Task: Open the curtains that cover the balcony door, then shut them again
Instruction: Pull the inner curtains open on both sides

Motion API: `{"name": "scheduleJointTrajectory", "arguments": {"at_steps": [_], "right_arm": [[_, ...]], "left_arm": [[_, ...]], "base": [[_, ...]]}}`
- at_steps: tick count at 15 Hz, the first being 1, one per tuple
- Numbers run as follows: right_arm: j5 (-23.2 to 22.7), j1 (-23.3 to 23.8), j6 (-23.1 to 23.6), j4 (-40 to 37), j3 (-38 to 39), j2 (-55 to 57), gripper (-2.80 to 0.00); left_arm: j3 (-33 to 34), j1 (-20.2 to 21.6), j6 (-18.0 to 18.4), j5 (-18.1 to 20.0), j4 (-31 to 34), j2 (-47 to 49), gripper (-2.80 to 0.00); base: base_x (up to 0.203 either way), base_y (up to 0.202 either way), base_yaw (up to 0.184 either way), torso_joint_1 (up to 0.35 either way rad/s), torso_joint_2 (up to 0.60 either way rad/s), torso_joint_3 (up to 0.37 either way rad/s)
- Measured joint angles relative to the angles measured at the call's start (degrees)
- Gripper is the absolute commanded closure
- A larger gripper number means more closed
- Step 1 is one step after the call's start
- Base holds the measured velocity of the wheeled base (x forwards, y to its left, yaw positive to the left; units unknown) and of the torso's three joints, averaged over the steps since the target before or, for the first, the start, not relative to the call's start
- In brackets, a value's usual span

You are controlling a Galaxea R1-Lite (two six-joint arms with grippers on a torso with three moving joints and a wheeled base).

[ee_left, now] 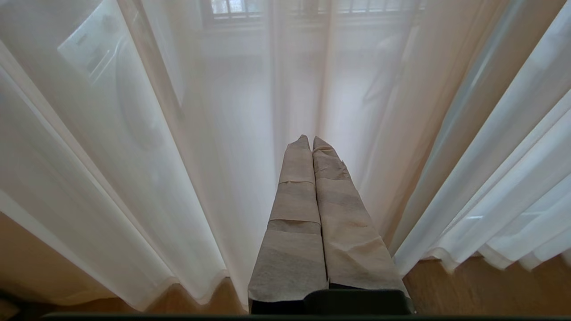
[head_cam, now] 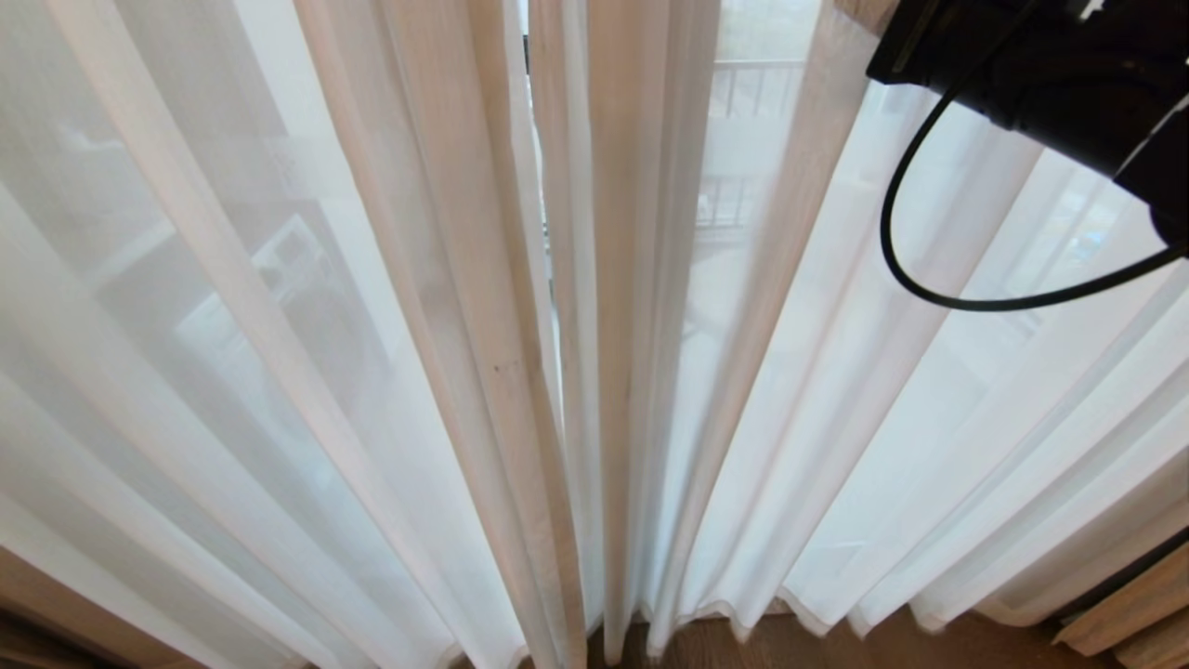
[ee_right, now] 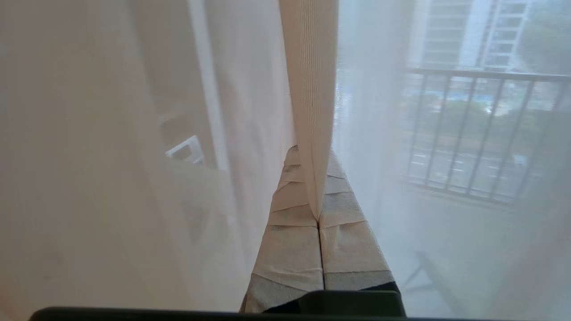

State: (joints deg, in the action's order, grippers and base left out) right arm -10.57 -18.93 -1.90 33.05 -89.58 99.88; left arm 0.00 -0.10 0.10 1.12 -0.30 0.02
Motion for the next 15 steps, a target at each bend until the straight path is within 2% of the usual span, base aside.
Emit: {"name": "scheduleJointTrajectory", "arguments": {"at_steps": [4, 11, 15], "right_arm": [[-0.09, 6.64, -0.44, -0.22, 0.11, -1.09, 0.00], [-0.56, 21.05, -2.31, -0.01, 0.09, -1.91, 0.00], [-1.15, 26.85, -2.70, -0.22, 0.07, -2.41, 0.00]], "left_arm": [[0.00, -0.01, 0.00, 0.02, 0.00, -0.02, 0.00], [0.00, 0.02, -0.02, 0.01, 0.00, 0.00, 0.00], [0.00, -0.01, 0.00, 0.00, -0.02, 0.01, 0.00]], "base": [[0.000, 0.000, 0.000, 0.000, 0.00, 0.000], [0.000, 0.000, 0.000, 0.000, 0.00, 0.000], [0.000, 0.000, 0.000, 0.000, 0.00, 0.000]]}}
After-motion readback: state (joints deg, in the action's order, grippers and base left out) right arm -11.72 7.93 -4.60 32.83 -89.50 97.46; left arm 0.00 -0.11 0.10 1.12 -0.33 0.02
